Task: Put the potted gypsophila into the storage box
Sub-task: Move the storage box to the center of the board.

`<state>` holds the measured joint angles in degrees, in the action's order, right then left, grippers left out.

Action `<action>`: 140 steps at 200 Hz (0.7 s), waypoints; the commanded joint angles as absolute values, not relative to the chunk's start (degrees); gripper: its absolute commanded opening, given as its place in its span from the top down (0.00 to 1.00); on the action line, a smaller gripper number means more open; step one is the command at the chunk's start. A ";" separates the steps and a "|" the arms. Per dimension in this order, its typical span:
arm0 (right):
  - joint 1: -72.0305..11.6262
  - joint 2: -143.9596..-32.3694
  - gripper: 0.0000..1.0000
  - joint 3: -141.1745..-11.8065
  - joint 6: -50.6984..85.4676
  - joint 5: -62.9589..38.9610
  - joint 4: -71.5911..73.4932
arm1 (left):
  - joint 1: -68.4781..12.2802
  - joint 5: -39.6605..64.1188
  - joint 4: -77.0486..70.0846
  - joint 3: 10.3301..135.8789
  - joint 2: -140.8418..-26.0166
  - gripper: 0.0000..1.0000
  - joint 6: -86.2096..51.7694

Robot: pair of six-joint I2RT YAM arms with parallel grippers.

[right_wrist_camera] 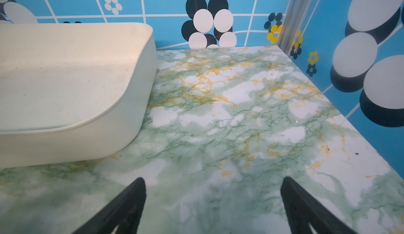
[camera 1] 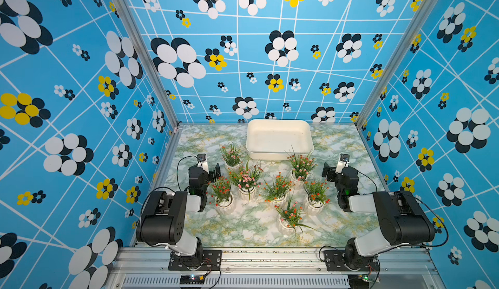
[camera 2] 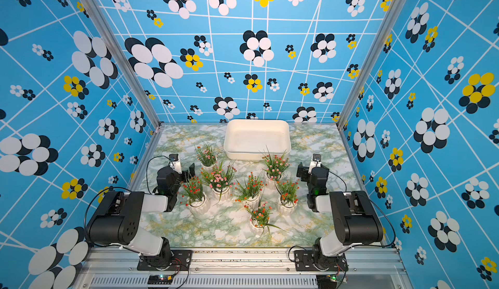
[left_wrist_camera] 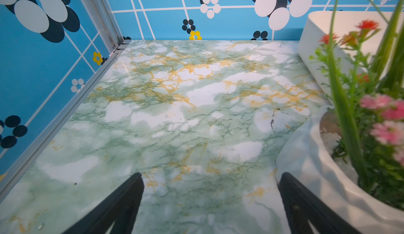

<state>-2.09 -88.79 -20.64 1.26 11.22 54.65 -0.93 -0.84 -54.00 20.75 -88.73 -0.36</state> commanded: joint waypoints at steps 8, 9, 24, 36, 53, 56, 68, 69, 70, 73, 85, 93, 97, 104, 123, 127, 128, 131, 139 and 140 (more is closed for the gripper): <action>-1.78 -89.36 0.01 -21.23 1.85 11.63 54.59 | -1.23 -0.01 -53.70 21.77 -89.12 0.01 0.35; -1.77 -89.37 0.01 -21.25 1.85 11.61 54.58 | -1.23 -0.05 -53.66 21.78 -89.12 0.00 0.35; -1.76 -89.38 0.01 -21.29 1.79 11.62 54.58 | -1.23 0.00 -53.59 21.86 -89.12 0.01 0.35; -1.76 -89.38 0.01 -21.35 1.84 11.68 54.60 | -1.18 0.07 -53.61 21.83 -89.12 0.01 0.35; -1.76 -89.38 0.01 -21.27 1.93 11.59 54.60 | -0.93 0.45 -53.60 21.85 -89.12 0.00 0.14; -1.75 -89.31 0.01 -21.27 1.86 11.61 54.56 | -0.84 0.63 -53.59 21.80 -89.12 0.01 0.09; -1.68 -89.36 0.01 -21.27 1.99 11.52 54.49 | -0.46 1.30 -53.82 21.68 -89.04 0.01 -0.19; -1.67 -89.37 0.01 -21.27 2.01 11.56 54.49 | -0.41 1.31 -53.85 21.69 -89.03 0.01 -0.22; -1.67 -89.33 0.01 -21.27 1.97 11.58 54.49 | -0.42 1.31 -53.86 21.66 -89.03 0.01 -0.24; -1.69 -89.38 0.01 -21.27 2.02 11.52 54.49 | -0.24 1.43 -53.88 21.63 -89.03 0.00 -0.33; -1.67 -89.38 0.01 -21.27 1.94 11.53 54.50 | 0.12 1.06 -52.92 21.86 -88.33 0.01 -1.02; -1.67 -89.34 0.01 -21.36 1.99 11.43 54.41 | 0.46 0.77 -51.93 22.02 -87.47 0.01 -1.58; -1.65 -89.38 0.01 -21.36 1.99 11.45 54.37 | 0.64 0.71 -51.44 22.16 -86.98 0.01 -1.91; -1.67 -89.38 0.01 -21.36 1.97 11.47 54.45 | 0.90 0.95 -49.96 22.56 -86.09 0.01 -2.20; -1.67 -89.10 0.01 -20.41 2.64 12.57 56.15 | 1.05 2.10 -44.19 24.64 -84.04 0.01 -1.72; -1.67 -88.85 0.01 -19.91 2.93 13.09 56.89 | 1.05 2.23 -42.61 25.24 -83.48 0.00 -1.53; -1.67 -88.77 0.01 -19.80 2.92 13.22 57.05 | 1.05 2.26 -42.22 25.41 -83.31 0.01 -1.51; -1.67 -88.35 0.01 -19.35 3.02 13.67 57.59 | 1.05 2.22 -40.90 25.80 -82.93 0.01 -1.50; -1.67 -87.12 0.01 -18.46 3.15 14.37 58.34 | 1.05 1.63 -38.11 26.82 -81.73 0.01 -1.71; -1.67 -86.93 0.01 -18.33 3.11 14.39 58.35 | 1.05 1.56 -37.69 26.99 -81.56 0.01 -1.82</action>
